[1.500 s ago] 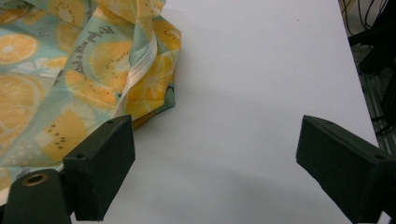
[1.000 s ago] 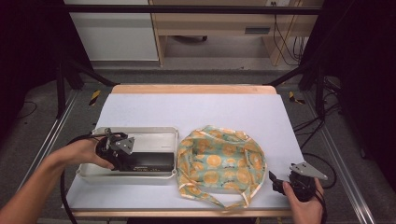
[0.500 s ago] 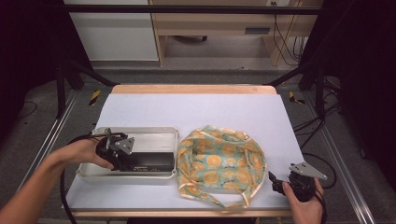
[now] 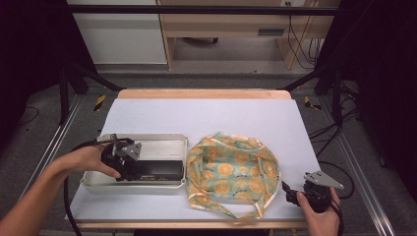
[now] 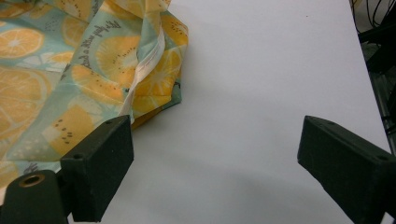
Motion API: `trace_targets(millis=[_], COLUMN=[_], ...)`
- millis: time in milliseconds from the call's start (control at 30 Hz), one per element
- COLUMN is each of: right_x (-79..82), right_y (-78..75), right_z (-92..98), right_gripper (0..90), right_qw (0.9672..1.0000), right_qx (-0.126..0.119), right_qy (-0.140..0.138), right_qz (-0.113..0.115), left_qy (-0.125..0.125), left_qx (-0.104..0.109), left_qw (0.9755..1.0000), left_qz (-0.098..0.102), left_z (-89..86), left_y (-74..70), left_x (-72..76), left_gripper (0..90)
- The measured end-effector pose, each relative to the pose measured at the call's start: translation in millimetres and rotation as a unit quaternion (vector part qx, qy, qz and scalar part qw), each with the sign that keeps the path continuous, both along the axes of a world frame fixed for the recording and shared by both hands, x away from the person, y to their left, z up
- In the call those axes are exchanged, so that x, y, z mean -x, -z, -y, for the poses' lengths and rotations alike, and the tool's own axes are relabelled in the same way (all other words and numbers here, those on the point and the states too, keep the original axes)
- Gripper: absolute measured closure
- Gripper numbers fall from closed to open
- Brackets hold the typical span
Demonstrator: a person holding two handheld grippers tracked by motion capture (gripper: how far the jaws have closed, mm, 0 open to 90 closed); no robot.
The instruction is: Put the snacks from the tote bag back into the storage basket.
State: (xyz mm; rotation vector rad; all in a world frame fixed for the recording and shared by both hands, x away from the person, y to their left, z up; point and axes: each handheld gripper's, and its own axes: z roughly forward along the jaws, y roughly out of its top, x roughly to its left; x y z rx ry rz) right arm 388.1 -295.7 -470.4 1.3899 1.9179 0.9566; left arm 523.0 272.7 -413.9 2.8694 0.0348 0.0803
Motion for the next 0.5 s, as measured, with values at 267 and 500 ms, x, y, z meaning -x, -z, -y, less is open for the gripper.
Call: trace_targets(millis=[267,500], right_x=[-0.1,0.1], right_y=[0.0,-0.4], right_z=[-0.3,-0.3], right_gripper=[11.2,11.2], right_qw=[1.0000,1.0000], right_qx=[0.001,0.000], right_qy=[0.000,-0.001], right_qz=[0.001,0.000], left_qy=[-0.016,-0.033], left_qx=[0.020,0.045], left_qw=[0.9996,0.9982], left_qz=[0.011,0.021], left_z=[-1.2,-0.7], left_y=[-11.8,-20.6], left_x=[3.5,6.7], left_gripper=[15.6,9.8])
